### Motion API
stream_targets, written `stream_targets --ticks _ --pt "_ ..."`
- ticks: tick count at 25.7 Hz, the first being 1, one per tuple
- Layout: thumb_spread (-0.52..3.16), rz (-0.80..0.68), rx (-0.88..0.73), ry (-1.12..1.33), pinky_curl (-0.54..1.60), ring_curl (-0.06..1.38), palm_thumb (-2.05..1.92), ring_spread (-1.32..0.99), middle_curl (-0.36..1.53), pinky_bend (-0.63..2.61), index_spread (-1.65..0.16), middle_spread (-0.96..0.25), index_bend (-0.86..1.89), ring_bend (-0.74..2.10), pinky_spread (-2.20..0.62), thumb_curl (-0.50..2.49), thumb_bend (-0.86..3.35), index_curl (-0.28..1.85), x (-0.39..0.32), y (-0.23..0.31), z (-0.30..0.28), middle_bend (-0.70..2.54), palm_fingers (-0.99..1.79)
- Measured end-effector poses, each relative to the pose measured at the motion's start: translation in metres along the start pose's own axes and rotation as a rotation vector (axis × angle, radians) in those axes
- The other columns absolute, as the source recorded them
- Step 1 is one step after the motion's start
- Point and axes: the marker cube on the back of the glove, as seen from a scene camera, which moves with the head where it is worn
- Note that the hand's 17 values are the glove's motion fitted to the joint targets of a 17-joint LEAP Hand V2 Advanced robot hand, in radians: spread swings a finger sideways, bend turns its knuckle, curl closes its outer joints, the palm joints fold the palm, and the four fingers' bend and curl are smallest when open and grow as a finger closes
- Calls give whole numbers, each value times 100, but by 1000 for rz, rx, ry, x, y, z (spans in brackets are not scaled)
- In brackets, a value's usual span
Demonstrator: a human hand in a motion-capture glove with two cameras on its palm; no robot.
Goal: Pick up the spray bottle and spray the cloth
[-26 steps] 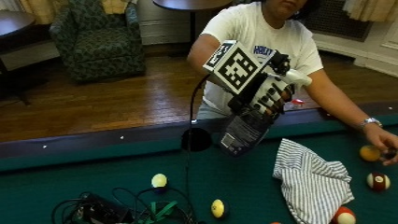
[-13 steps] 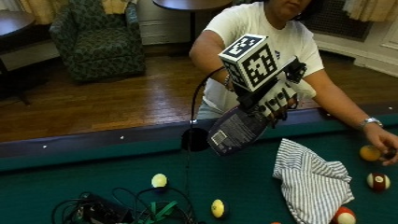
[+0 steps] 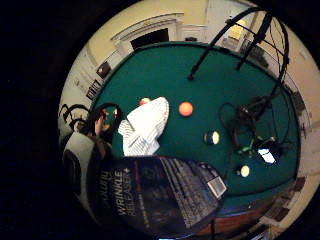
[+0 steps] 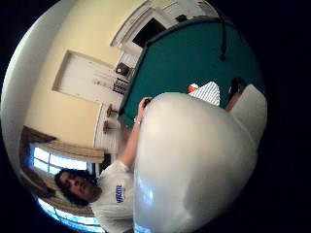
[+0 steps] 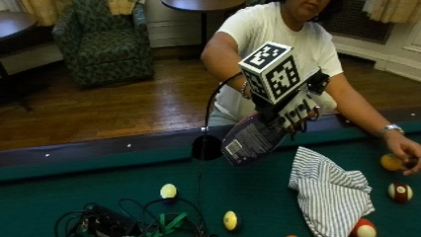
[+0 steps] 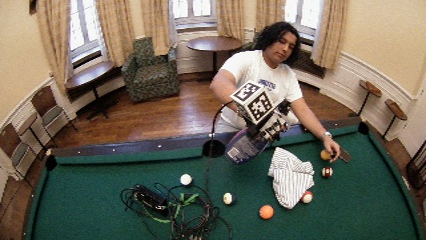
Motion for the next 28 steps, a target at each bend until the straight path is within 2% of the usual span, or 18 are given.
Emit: stream_targets --ticks 11,28 --pt "33 -19 -269 346 38 45 88 -22 53 40 -28 -22 43 65 -30 83 -3 58 -7 -22 36 64 140" --pt "32 -7 -615 606 38 45 88 -22 53 40 -28 -22 43 65 -30 84 -3 59 -4 -35 140 64 139"
